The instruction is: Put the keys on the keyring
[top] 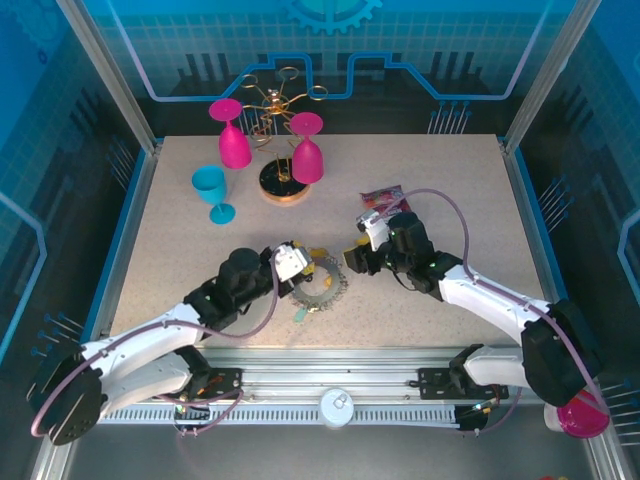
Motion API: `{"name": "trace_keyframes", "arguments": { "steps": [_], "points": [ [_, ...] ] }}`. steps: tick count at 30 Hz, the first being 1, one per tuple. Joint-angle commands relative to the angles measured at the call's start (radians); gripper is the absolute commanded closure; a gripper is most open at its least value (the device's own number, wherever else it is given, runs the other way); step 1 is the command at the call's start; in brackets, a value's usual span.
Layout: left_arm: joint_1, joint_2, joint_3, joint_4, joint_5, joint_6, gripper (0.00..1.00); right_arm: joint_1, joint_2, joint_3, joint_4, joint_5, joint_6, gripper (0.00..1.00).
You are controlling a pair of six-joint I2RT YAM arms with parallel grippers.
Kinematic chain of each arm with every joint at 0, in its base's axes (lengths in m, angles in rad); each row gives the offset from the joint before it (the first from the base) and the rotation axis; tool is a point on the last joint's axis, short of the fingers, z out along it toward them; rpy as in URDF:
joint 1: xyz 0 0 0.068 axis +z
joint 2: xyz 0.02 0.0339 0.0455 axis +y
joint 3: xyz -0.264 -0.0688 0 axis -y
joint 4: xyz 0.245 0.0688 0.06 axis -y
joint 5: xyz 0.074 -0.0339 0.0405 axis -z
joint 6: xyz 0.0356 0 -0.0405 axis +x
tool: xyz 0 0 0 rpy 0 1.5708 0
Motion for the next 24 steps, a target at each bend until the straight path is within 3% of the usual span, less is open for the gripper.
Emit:
{"name": "trace_keyframes", "arguments": {
  "steps": [1, 6, 11, 15, 20, 24],
  "points": [
    [-0.007, 0.066, 0.117, -0.169, -0.01, -0.308, 0.47, -0.019, 0.024, -0.008, -0.161, 0.14, 0.199, 0.53],
    [-0.074, 0.212, 0.319, -0.491, -0.09, -0.616, 0.39, -0.07, 0.033, 0.038, -0.374, 0.25, 0.297, 0.54],
    [-0.168, 0.433, 0.523, -0.799, -0.19, -0.915, 0.23, -0.127, -0.005, 0.021, -0.456, 0.306, 0.358, 0.56],
    [-0.229, 0.605, 0.667, -0.956, -0.255, -1.014, 0.13, -0.141, -0.071, -0.018, -0.452, 0.321, 0.367, 0.56],
    [-0.234, 0.747, 0.814, -1.051, -0.33, -1.105, 0.14, -0.161, -0.156, -0.06, -0.444, 0.319, 0.37, 0.56],
    [-0.245, 0.873, 0.951, -1.095, -0.414, -1.086, 0.18, -0.172, -0.213, -0.095, -0.432, 0.314, 0.378, 0.56]
  ]
}}
